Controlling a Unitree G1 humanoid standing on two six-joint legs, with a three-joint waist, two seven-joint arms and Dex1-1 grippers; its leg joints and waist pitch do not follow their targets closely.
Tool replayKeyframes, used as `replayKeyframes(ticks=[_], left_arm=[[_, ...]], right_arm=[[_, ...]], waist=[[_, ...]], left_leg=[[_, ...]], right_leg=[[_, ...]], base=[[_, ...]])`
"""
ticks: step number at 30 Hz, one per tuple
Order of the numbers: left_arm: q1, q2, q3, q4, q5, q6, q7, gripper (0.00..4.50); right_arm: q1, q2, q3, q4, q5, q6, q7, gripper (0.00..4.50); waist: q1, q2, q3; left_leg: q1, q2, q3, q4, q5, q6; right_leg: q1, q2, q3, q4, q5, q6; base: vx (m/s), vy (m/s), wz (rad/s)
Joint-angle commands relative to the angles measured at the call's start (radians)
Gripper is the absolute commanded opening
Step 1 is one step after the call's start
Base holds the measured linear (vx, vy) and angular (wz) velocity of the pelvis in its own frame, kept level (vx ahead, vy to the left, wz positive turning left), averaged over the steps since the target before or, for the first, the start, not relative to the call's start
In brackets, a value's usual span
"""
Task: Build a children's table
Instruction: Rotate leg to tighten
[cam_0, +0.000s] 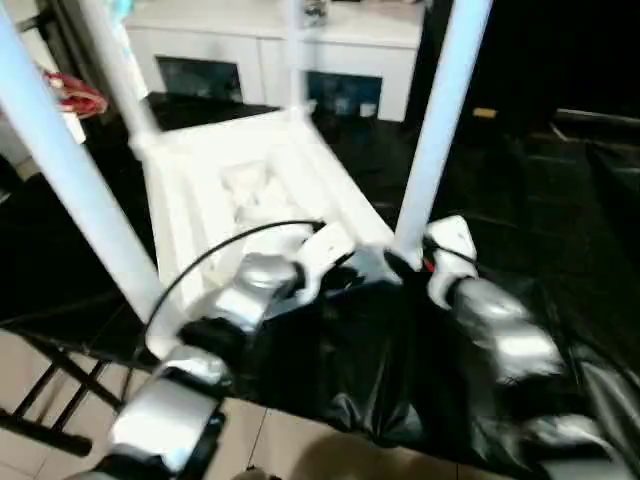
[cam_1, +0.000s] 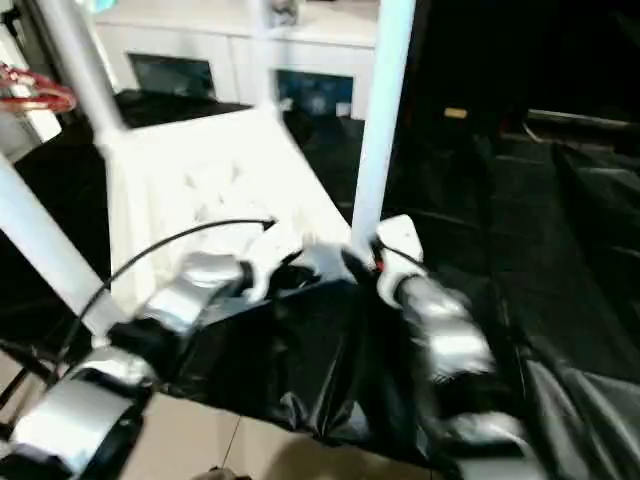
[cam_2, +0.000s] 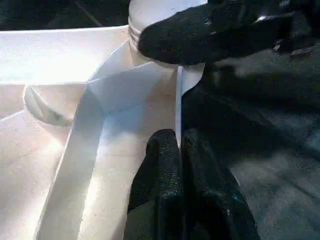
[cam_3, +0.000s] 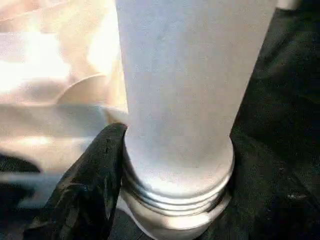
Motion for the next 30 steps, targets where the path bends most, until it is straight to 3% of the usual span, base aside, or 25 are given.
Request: replayKeyframes(ticks=[1, 4, 9, 14, 16, 21, 25, 30], left_arm=[[-0.023, -0.071, -0.021, -0.024, -0.021, -0.041, -0.018, 0.0], [-0.013, -0.061, -0.026, -0.035, -0.023, -0.051, -0.047, 0.0], [0.01, -0.029, -0.031, -0.058, -0.035, -0.067, -0.105, 0.0], [0.048, 0.038, -0.033, -0.102, -0.066, -0.114, -0.239, 0.0], [0.055, 0.052, -0.031, -0.112, -0.075, -0.112, -0.269, 0.0], [0.079, 0.108, -0.027, -0.151, -0.102, -0.108, -0.38, 0.0], [0.085, 0.144, -0.029, -0.164, -0.111, -0.108, -0.432, 0.0], [0.083, 0.183, -0.024, -0.163, -0.113, -0.106, -0.48, 0.0]], right_arm=[[0.0, 0.057, 0.05, 0.047, 0.004, 0.014, 0.04, 3.28], [0.003, 0.065, 0.032, 0.03, 0.033, 0.014, 0.067, 3.49], [0.007, 0.032, 0.049, 0.015, 0.017, -0.008, 0.1, 3.97], [0.005, -0.071, 0.074, -0.009, 0.002, -0.038, 0.242, 3.97], [0.013, -0.097, 0.085, -0.026, 0.012, -0.039, 0.307, 3.97], [0.041, -0.188, 0.112, -0.094, 0.063, -0.036, 0.53, 3.97], [0.059, -0.236, 0.134, -0.135, 0.091, -0.028, 0.647, 3.97], [0.074, -0.274, 0.142, -0.173, 0.121, -0.012, 0.736, 3.5]], waist=[[-0.003, -0.02, -0.065], [0.0, -0.02, -0.064], [0.001, -0.019, -0.066], [0.01, -0.018, -0.066], [0.011, -0.019, -0.065], [0.014, -0.019, -0.066], [0.021, -0.018, -0.065], [0.027, -0.016, -0.066]], left_leg=[[0.02, 0.056, -0.034, -0.066, -0.212, 0.045], [0.017, 0.057, -0.033, -0.067, -0.197, 0.064], [0.017, 0.06, -0.035, -0.067, -0.193, 0.065], [0.018, 0.061, -0.03, -0.064, -0.186, 0.077], [0.012, 0.062, -0.032, -0.065, -0.184, 0.082], [0.012, 0.063, -0.03, -0.062, -0.182, 0.096], [0.013, 0.066, -0.03, -0.062, -0.183, 0.096], [0.015, 0.068, -0.032, -0.063, -0.182, 0.091]], right_leg=[[0.042, -0.098, 0.053, -0.095, -0.271, -0.18], [0.043, -0.098, 0.053, -0.094, -0.25, -0.181], [0.045, -0.099, 0.052, -0.09, -0.242, -0.184], [0.044, -0.099, 0.054, -0.09, -0.231, -0.191], [0.049, -0.098, 0.051, -0.086, -0.222, -0.188], [0.047, -0.096, 0.049, -0.084, -0.209, -0.203], [0.045, -0.097, 0.05, -0.086, -0.239, -0.192], [0.042, -0.097, 0.049, -0.084, -0.24, -0.194]], base=[[0.0, 0.0, 0.0], [0.0, 0.0, 0.0], [0.0, 0.0, 0.0], [0.0, 0.0, 0.0], [0.0, 0.0, 0.0], [0.0, 0.0, 0.0], [0.0, 0.0, 0.0], [0.0, 0.0, 0.0]])
